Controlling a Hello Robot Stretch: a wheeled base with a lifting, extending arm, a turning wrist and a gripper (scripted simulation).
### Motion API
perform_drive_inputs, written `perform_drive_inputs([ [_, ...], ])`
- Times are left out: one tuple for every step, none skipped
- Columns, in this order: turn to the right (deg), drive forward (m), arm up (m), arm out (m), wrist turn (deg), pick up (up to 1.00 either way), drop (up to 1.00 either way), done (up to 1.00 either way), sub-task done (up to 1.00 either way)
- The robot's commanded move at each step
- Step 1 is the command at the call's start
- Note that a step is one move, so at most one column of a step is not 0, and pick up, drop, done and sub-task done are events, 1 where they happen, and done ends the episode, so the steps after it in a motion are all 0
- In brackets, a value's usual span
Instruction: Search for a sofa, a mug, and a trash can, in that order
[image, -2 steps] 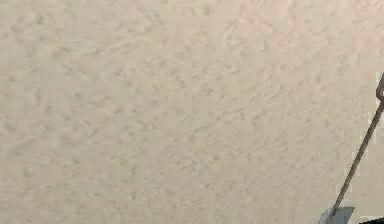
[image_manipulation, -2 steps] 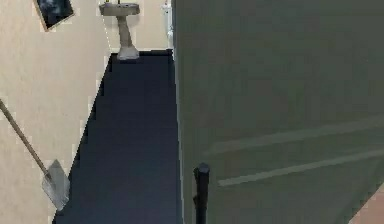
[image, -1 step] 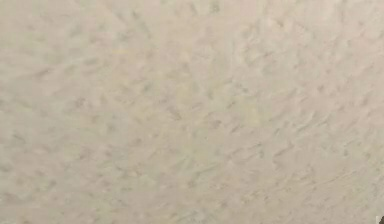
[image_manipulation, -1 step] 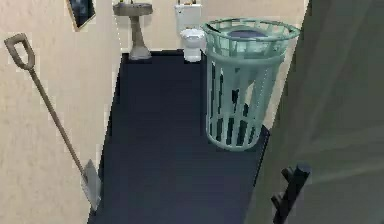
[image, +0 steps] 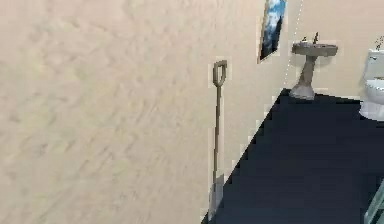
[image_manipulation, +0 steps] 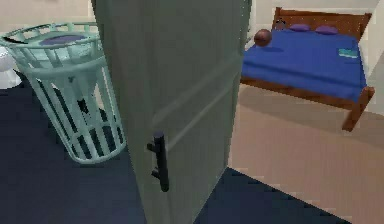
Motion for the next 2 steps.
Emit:
perform_drive_inputs([
  [27.0, 0.00, 0.00, 0.00, 0.0, 0.00, 0.00, 0.00, 0.00],
  [0.0, 0.60, 0.00, 0.00, 0.0, 0.00, 0.00, 0.00, 0.00],
])
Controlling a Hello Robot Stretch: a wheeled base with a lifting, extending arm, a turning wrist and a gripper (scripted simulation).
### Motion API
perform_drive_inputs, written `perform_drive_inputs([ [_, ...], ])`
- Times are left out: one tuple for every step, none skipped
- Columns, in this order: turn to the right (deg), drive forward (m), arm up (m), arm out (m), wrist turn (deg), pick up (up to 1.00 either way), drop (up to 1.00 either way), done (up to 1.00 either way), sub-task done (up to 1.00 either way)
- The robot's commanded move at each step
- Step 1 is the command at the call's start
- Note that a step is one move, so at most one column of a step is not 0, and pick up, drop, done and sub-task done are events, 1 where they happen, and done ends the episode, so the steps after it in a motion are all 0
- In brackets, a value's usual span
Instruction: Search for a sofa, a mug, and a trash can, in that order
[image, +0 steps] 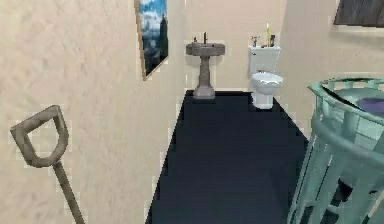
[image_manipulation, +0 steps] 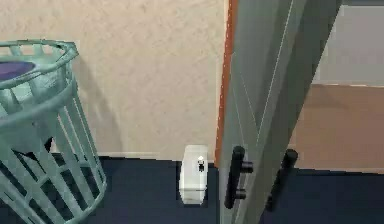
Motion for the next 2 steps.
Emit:
perform_drive_inputs([
  [45.0, 0.00, 0.00, 0.00, 0.0, 0.00, 0.00, 0.00, 0.00],
  [3.0, 0.00, 0.00, 0.00, 0.0, 0.00, 0.00, 0.00, 0.00],
])
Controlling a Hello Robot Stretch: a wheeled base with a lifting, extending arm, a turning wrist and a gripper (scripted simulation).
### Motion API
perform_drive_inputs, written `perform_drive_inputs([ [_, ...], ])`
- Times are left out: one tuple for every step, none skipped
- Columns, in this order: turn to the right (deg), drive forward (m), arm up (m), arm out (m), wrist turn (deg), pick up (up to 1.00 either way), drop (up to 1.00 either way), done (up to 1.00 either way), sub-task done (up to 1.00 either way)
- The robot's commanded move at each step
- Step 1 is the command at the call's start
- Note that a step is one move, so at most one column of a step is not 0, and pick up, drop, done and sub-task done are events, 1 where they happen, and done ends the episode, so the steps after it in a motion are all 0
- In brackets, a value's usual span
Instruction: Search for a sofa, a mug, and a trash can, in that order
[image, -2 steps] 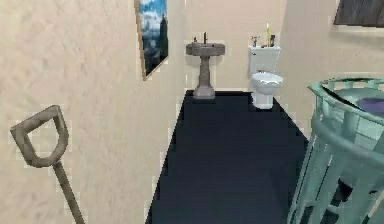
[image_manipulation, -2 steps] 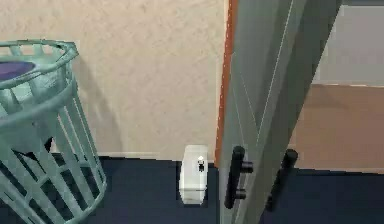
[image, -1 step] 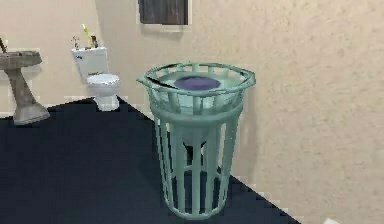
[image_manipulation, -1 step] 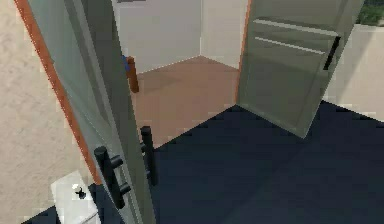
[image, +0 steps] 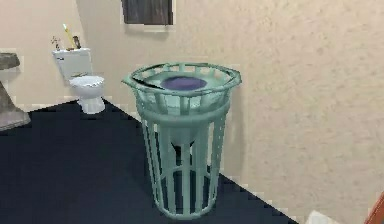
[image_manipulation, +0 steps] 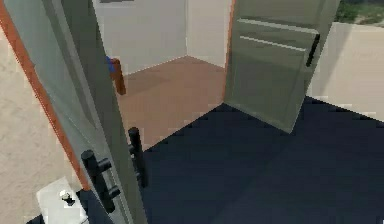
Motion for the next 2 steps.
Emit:
perform_drive_inputs([
  [0.0, 0.20, 0.00, 0.00, 0.0, 0.00, 0.00, 0.00, 0.00],
  [0.0, 0.00, 0.00, 0.00, 0.0, 0.00, 0.00, 1.00, 0.00],
])
